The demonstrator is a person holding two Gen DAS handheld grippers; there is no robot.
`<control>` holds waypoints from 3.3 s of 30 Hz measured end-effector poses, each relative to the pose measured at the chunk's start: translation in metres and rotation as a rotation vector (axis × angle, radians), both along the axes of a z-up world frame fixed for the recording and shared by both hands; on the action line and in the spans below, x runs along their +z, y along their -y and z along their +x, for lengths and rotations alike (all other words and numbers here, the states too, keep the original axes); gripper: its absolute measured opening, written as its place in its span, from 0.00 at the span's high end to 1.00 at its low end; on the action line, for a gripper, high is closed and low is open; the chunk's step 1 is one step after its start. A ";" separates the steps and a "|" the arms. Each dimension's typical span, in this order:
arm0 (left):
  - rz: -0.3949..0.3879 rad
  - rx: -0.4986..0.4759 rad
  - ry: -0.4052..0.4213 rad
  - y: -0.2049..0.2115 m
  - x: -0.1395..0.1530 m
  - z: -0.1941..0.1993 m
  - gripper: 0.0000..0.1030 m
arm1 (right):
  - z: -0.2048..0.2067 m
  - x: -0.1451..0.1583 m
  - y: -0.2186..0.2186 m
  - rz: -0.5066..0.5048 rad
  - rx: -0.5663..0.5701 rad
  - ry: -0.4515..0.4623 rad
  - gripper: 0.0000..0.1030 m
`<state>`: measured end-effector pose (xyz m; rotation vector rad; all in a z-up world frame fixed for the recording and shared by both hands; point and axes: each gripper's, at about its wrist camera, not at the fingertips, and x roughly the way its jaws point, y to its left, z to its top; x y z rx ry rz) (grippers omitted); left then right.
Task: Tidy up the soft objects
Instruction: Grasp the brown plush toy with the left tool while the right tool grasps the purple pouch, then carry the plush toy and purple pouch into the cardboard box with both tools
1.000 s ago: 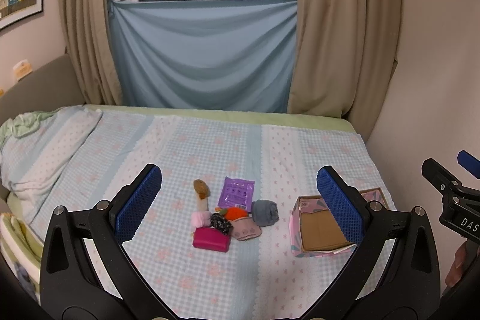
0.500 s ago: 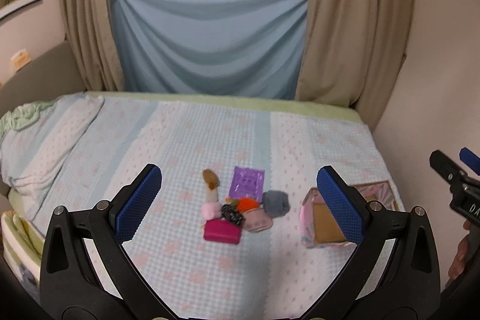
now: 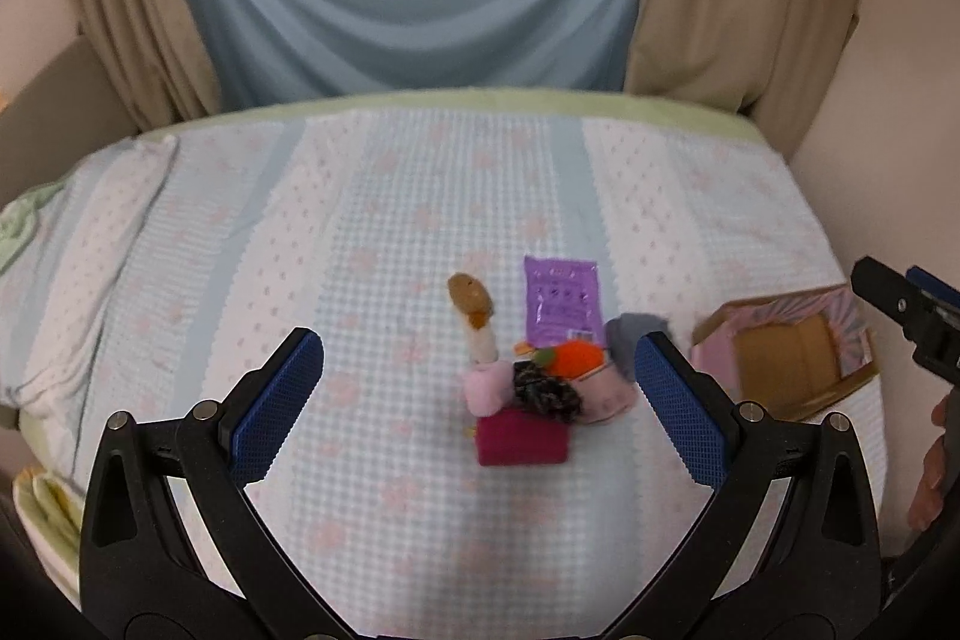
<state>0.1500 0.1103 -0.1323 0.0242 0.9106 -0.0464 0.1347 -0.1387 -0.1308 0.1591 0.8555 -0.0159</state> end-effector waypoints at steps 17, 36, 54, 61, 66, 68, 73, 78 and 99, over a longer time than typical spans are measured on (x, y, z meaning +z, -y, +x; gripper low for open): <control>-0.035 -0.115 -0.073 -0.019 -0.245 0.155 0.03 | 0.184 -0.230 -0.062 0.113 0.037 -0.330 0.00; 0.013 -0.138 -0.074 -0.005 -0.350 0.202 0.49 | 0.250 -0.345 -0.103 0.048 -0.052 -0.503 0.07; -0.055 -0.110 0.014 -0.031 -0.311 0.195 0.58 | 0.233 -0.289 -0.119 0.054 0.060 -0.318 0.67; -0.080 -0.085 0.055 -0.040 -0.267 0.187 0.58 | 0.218 -0.256 -0.108 0.060 0.057 -0.255 0.67; -0.081 -0.072 0.082 -0.043 -0.224 0.173 0.58 | 0.202 -0.220 -0.108 0.080 0.053 -0.208 0.67; -0.078 -0.071 0.094 -0.042 -0.204 0.165 0.58 | 0.196 -0.203 -0.106 0.091 0.049 -0.192 0.67; -0.086 -0.059 0.125 -0.032 -0.144 0.144 0.58 | 0.166 -0.148 -0.086 0.111 0.045 -0.156 0.67; -0.098 -0.041 0.153 -0.013 -0.084 0.118 0.58 | 0.131 -0.091 -0.060 0.125 0.042 -0.116 0.67; -0.165 -0.153 0.133 0.232 0.008 0.007 0.58 | -0.010 0.015 0.157 0.067 -0.049 -0.068 0.67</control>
